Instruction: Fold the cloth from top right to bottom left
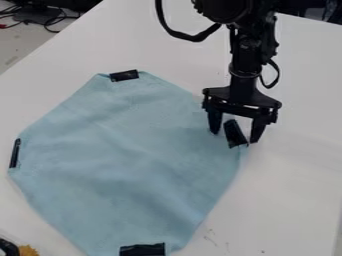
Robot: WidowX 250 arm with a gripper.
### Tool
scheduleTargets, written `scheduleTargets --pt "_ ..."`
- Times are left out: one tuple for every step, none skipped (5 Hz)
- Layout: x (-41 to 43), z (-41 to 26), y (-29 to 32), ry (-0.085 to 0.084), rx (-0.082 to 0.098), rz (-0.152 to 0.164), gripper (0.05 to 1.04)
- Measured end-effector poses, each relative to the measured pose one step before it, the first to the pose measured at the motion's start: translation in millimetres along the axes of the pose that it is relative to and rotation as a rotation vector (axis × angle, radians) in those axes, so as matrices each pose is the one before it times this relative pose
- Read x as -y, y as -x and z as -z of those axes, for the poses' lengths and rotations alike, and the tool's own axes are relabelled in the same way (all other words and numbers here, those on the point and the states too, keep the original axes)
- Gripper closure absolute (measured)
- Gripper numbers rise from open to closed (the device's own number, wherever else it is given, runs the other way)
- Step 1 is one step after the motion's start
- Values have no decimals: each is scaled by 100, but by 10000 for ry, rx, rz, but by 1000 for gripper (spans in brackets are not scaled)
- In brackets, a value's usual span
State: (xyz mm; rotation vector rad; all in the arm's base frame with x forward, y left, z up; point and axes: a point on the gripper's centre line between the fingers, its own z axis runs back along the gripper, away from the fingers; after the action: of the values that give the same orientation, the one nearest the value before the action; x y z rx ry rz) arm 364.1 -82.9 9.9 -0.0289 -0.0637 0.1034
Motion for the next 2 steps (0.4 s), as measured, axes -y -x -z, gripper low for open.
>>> scheduleTargets --pt "401 515 -597 369 -75 45 381" --pt "843 322 -685 357 -152 255 662"
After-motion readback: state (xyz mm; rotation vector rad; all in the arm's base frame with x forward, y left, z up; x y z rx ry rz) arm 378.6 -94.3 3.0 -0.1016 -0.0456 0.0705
